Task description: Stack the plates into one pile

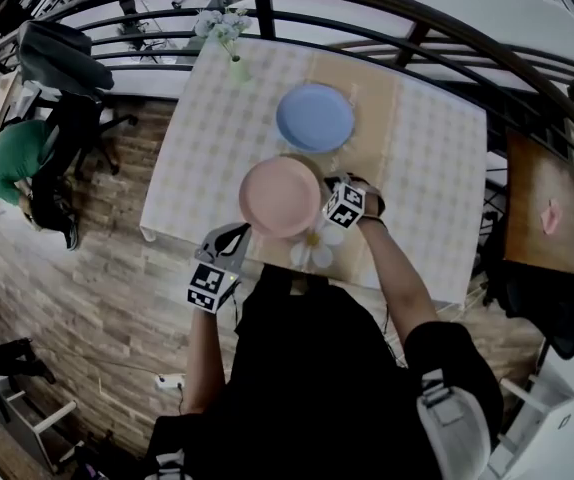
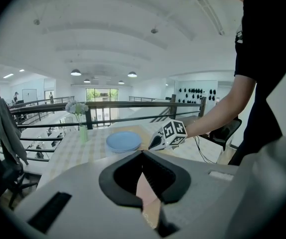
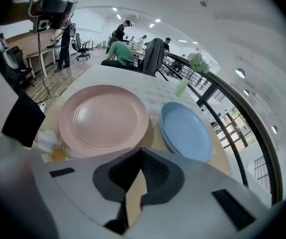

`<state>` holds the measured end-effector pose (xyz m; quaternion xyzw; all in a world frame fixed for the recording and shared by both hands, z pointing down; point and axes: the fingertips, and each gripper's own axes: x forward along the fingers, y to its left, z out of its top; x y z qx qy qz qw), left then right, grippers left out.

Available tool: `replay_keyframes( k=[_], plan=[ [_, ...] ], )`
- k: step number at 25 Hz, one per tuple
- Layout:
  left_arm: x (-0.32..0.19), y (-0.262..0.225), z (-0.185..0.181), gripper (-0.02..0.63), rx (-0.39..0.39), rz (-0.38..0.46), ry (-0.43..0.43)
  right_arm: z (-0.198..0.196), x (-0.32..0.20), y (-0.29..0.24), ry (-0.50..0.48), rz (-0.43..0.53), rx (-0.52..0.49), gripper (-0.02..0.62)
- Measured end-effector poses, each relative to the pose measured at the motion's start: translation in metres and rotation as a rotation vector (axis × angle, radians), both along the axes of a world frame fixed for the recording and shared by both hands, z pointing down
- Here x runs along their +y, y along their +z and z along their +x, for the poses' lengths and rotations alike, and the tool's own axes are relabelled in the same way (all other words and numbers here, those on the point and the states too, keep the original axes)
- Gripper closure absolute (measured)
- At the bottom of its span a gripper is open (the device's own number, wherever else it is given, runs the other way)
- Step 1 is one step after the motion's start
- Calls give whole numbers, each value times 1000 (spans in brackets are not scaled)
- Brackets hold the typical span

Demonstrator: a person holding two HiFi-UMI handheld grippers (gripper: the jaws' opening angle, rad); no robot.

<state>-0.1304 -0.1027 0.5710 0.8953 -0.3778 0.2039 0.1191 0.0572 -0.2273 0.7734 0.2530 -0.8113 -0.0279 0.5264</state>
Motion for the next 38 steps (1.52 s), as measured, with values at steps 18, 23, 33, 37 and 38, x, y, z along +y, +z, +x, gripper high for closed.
replay_keyframes(
  k=[18,23,33,37,38],
  plan=[
    [56,-3,19,606,7,19,-102,-9,49,-5,-137,13,-10,597],
    [73,1,22,606,10,15,-135,-15,68,-1,-182,7,-13,597],
    [107,5,23,606,12,8,-203,-17,97,8,-260,-1,-1,595],
    [118,9,25,606,11,2,-226,-24,111,14,-303,-5,0,595],
    [119,10,25,606,11,2,-231,-27,113,15,-315,-7,0,595]
  ],
)
